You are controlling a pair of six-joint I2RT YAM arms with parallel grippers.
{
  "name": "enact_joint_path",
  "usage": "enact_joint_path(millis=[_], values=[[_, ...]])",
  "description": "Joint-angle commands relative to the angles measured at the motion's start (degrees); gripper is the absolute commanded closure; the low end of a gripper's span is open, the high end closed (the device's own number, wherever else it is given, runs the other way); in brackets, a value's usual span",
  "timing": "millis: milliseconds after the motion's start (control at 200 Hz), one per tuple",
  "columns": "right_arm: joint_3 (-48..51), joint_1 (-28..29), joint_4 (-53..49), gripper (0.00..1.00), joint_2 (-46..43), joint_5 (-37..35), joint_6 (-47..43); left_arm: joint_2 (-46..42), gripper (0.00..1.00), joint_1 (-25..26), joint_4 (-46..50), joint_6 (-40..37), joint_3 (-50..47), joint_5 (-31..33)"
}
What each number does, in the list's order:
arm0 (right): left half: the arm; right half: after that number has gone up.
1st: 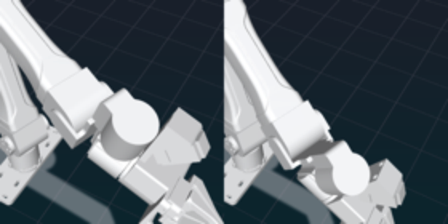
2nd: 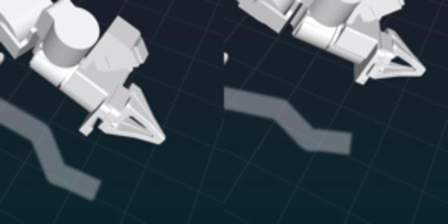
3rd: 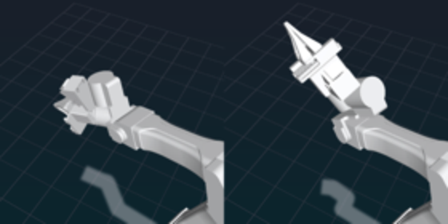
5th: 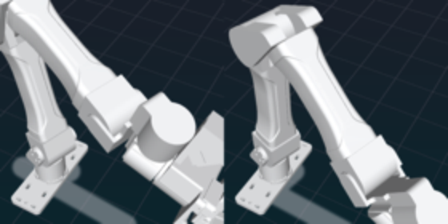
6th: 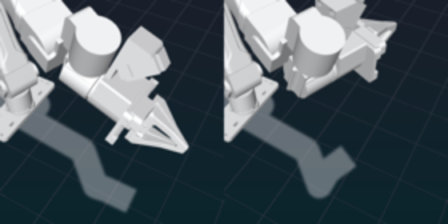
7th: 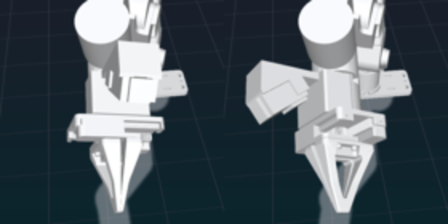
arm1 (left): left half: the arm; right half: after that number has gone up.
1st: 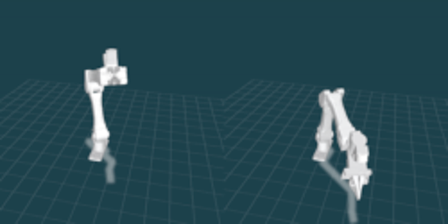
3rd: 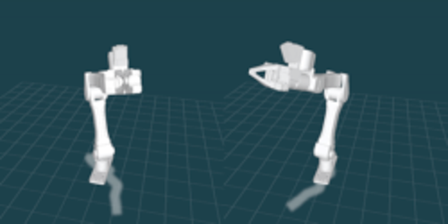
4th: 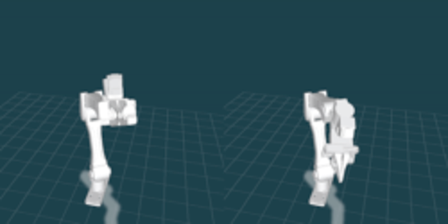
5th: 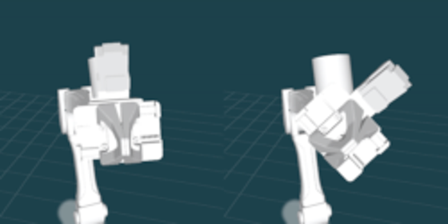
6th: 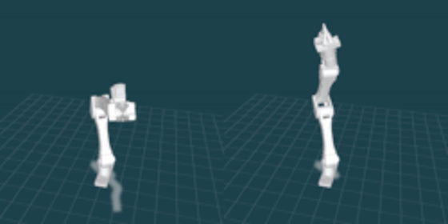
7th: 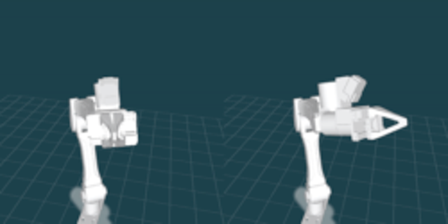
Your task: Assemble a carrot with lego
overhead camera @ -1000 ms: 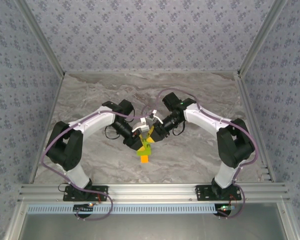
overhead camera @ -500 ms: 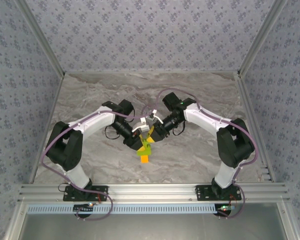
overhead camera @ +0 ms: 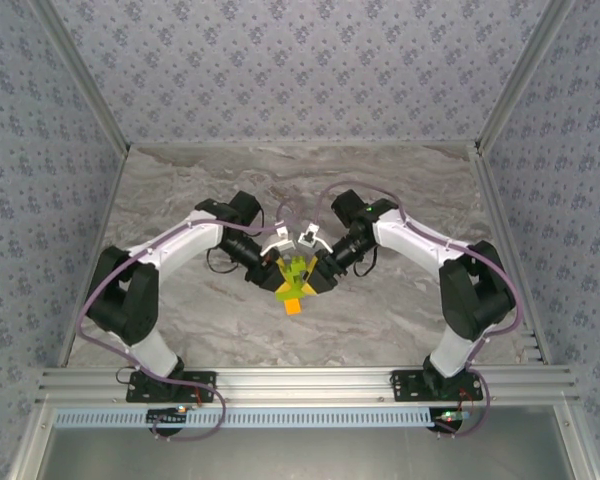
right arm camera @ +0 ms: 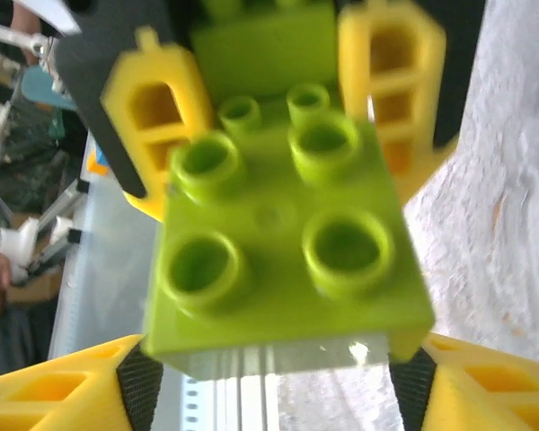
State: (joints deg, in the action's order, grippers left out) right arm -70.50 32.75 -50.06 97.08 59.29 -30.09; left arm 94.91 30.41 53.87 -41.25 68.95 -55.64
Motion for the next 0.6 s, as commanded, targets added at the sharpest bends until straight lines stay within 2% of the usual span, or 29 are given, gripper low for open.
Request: enact_joint_path(millis=[0, 130, 290, 370, 460, 595], values=[[1.2, -0.1, -1.8, 0.19, -2.6, -1.7, 1.6, -2.1, 0.84, -0.2, -1.4, -0.5, 2.0, -3.3], [2.6, -1.5, 3.2, 0.13, -5.9, -5.6, 6.2, -2.0, 0.84, -0.2, -2.0, 0.1, 1.8, -2.7], [6.7, -6.0, 12.1, 0.12, -12.5, -12.3, 13.8, -2.0, 0.84, -0.3, -5.2, 2.6, 0.6, -0.1], [8.7, -8.4, 16.2, 0.12, -16.2, -16.9, 17.5, -2.0, 0.84, -0.4, -8.9, 5.9, -0.3, 3.8], [11.0, -11.0, 20.7, 0.11, -20.4, -22.6, 21.3, -2.5, 0.83, -0.4, -14.5, 10.1, -2.2, 11.3], [12.5, -13.2, 22.1, 0.1, -23.4, -24.8, 22.9, -3.6, 0.82, -0.4, -21.3, 12.4, -4.7, 18.8]])
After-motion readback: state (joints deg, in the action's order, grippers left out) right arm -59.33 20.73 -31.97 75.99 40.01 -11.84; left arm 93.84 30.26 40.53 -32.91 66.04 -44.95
